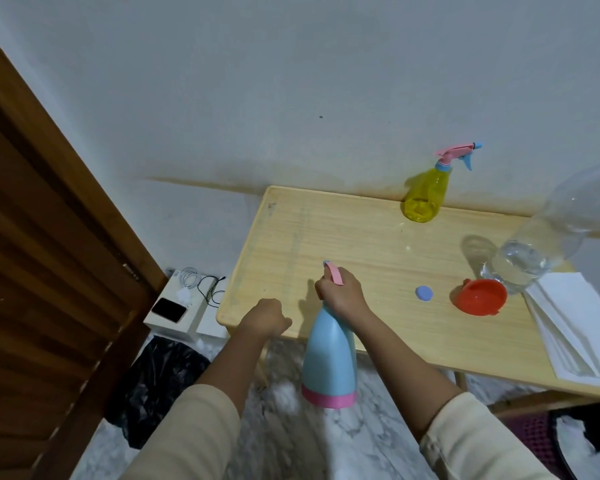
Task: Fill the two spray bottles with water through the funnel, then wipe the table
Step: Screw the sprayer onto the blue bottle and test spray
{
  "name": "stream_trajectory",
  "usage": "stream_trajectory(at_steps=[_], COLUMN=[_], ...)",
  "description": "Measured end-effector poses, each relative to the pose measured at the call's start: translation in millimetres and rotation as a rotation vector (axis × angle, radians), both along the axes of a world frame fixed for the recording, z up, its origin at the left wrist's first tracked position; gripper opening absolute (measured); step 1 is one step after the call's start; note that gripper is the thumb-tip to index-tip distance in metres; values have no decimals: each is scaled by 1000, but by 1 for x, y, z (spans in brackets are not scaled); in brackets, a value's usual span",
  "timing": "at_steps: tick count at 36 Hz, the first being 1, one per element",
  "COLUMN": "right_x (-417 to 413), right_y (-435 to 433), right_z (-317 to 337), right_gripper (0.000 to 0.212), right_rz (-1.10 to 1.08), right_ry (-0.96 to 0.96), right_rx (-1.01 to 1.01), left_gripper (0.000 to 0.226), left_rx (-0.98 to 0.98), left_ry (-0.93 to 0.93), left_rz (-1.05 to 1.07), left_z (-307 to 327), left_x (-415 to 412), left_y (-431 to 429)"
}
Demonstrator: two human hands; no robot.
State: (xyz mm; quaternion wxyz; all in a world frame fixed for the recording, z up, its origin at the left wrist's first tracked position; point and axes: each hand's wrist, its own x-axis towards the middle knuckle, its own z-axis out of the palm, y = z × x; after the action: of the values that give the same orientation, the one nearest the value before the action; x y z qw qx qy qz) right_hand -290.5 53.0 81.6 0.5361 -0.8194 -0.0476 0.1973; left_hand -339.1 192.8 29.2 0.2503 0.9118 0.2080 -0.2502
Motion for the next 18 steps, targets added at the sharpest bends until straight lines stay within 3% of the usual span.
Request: stream_trajectory(at_steps=[9,15,18], right_x=[-7,-6,-4], right_y=[11,9,11], right_z=[-7,-10,-6], right_gripper=[9,24,15], right_rz=[-10,-69,-38], right_ry=[71,45,75], right_rx=[23,8,-24], left_gripper=[22,22,23], left_rx=[12,-23,-20], left_ry=[8,9,-1], left_rz=[3,1,1], left_z=[-4,-4,-5], left_x=[0,-2,-2], left_y=[3,9,12])
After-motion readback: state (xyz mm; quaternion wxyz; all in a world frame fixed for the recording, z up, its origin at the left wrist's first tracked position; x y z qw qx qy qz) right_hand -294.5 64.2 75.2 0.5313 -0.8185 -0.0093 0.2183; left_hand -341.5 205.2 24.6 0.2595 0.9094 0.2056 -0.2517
